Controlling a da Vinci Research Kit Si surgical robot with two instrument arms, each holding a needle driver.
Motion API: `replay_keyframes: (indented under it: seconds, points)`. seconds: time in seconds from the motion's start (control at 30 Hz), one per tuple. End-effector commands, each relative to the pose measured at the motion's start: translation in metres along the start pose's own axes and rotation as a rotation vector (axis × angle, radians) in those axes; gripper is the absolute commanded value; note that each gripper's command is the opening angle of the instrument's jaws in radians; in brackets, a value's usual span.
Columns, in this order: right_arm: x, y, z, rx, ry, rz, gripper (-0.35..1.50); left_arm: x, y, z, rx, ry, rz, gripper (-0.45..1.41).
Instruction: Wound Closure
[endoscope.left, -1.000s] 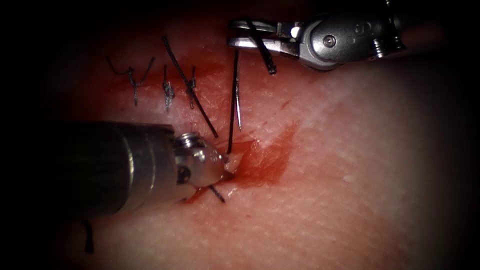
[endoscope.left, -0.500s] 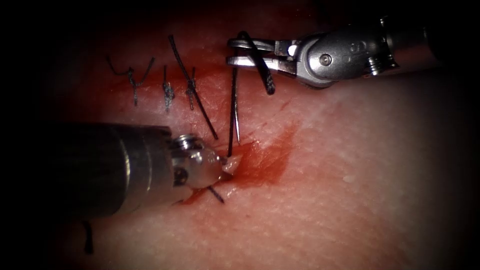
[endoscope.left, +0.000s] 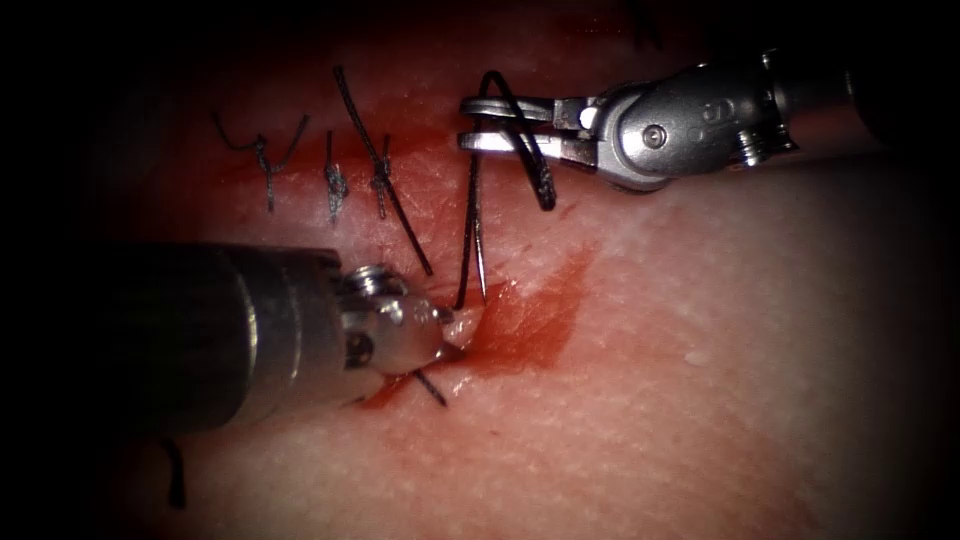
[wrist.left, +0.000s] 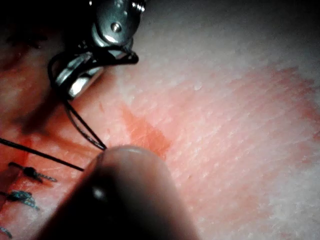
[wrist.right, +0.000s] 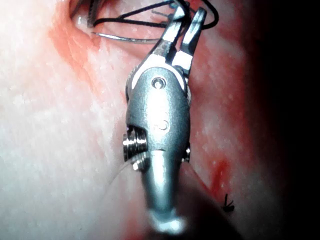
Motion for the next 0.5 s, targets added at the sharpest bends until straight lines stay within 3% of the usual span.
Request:
replay_keyframes:
  seconds: [0.03,0.5]
  points:
    - [-0.0007,-0.0002,0.0008,0.002,0.001,0.007,-0.35,0.0002,0.0003,0.0008,-0.002,0.000,0.000,0.61]
    - [-0.0015,-0.0007,0.0007,0.001,0.009,-0.015,-0.35,0.0002,0.0002,0.0005,-0.002,0.008,0.000,0.64]
